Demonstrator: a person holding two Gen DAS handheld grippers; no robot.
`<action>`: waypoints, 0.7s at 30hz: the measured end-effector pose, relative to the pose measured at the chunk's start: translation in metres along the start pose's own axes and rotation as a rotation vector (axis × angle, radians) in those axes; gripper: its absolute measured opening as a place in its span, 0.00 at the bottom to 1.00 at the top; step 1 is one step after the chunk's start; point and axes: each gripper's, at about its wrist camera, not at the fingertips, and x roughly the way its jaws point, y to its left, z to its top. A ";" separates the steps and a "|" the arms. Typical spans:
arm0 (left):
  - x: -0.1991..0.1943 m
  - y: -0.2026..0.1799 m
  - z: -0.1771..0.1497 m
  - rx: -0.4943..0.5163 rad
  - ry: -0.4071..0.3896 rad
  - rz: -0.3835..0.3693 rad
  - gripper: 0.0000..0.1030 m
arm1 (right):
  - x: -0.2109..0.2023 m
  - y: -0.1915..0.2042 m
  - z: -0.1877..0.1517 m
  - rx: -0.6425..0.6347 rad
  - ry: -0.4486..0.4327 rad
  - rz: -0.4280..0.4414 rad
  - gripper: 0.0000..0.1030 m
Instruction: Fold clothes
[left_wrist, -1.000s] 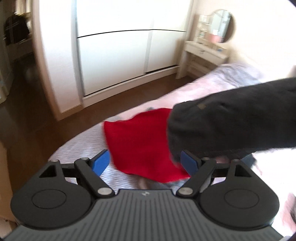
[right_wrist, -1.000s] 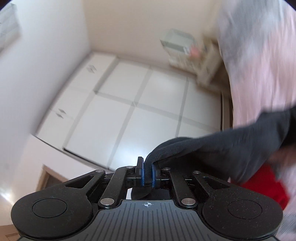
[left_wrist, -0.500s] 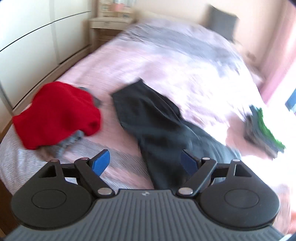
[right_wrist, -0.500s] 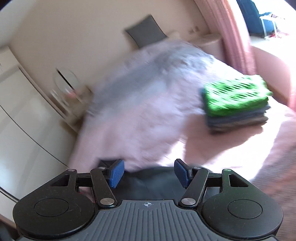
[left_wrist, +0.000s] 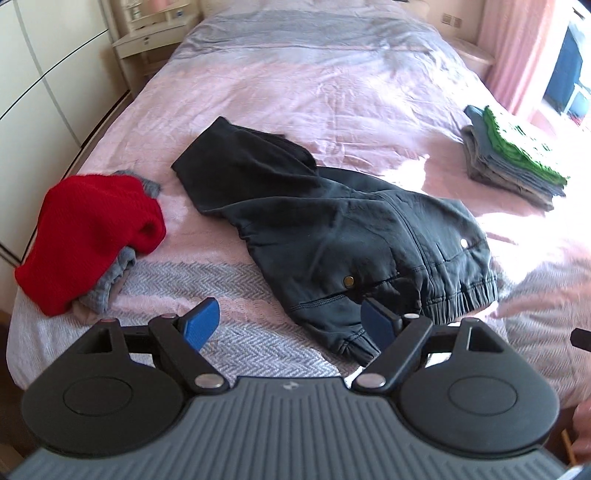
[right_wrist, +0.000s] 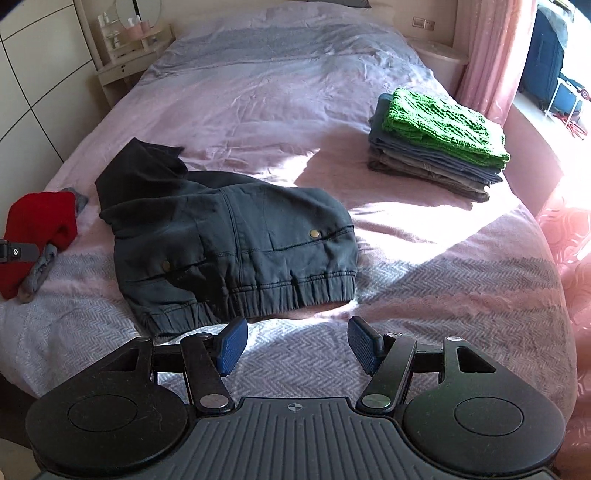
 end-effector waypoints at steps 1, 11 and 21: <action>0.000 0.002 0.001 0.010 0.000 -0.005 0.79 | 0.000 0.003 0.003 0.004 0.002 -0.005 0.62; 0.008 0.045 -0.001 0.065 0.035 -0.019 0.79 | 0.011 0.069 0.001 -0.059 0.016 -0.038 0.62; 0.044 0.094 -0.027 0.030 0.111 -0.020 0.79 | 0.059 0.127 -0.028 -0.166 0.077 -0.051 0.62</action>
